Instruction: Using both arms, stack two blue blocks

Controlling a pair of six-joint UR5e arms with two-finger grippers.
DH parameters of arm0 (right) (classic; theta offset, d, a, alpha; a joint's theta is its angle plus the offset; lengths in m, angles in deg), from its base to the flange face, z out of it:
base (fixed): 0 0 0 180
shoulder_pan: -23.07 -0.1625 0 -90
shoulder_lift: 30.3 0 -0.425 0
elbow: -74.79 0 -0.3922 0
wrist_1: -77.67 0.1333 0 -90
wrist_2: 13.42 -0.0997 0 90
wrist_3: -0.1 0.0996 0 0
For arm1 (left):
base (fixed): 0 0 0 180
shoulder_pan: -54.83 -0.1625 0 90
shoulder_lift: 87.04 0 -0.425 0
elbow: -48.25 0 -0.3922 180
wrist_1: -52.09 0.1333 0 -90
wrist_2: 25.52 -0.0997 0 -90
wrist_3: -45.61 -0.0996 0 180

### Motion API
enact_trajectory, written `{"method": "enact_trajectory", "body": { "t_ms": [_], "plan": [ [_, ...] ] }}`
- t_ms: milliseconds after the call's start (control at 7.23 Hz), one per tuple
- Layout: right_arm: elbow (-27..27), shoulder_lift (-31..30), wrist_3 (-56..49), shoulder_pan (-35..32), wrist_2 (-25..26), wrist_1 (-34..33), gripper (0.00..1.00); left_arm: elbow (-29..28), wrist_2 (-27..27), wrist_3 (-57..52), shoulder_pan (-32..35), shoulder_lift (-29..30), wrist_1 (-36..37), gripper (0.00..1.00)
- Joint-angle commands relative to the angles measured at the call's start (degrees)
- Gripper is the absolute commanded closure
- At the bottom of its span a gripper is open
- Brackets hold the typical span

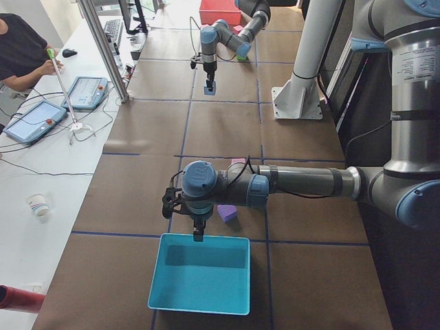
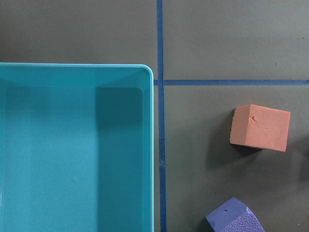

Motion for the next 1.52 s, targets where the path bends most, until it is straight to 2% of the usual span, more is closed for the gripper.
{"method": "enact_trajectory", "body": {
  "t_ms": [0, 277, 415, 553, 692, 830, 969, 1245, 1384],
  "plan": [
    [-2.9, 1.7, 1.1, 1.3, 1.0, 1.1, 0.98, 0.1, 0.0, 0.0, 0.0, -0.1, 0.0, 0.00],
    [-3.0, 1.7, 0.3, 2.2, 3.0, 1.1, 0.97, 0.2, 0.0, 0.0, 0.0, -0.1, 0.0, 0.00],
    [-3.0, 1.7, 0.0, 2.3, 3.0, 1.1, 0.90, 0.2, 0.0, 0.0, 0.0, -0.1, 0.0, 0.00],
    [-3.0, 1.8, 0.1, 2.4, 3.1, 1.2, 0.71, 0.2, 0.0, 0.0, 0.0, -0.2, 0.0, 0.00],
    [-3.0, 1.8, -0.1, 2.4, 3.1, 1.4, 0.57, 0.2, 0.1, 0.0, 0.0, -0.2, 0.0, 0.00],
    [-3.0, 1.8, -0.1, 2.4, 3.1, 1.5, 0.54, 0.2, 0.1, 0.0, 0.0, -0.1, 0.0, 0.00],
    [-3.0, 1.8, -0.2, 2.4, 3.1, 1.7, 0.47, 0.2, 0.1, 0.0, 0.0, -0.1, 0.0, 0.00],
    [-3.0, 1.8, -0.2, 2.4, 3.1, 2.8, 0.26, 0.2, 0.1, 0.0, 0.0, -0.1, 0.1, 0.00],
    [-3.0, 1.8, -0.2, 2.4, 3.1, 2.8, 0.03, 0.2, 0.2, 0.0, 0.0, -0.2, 0.1, 0.00]
  ]
}}
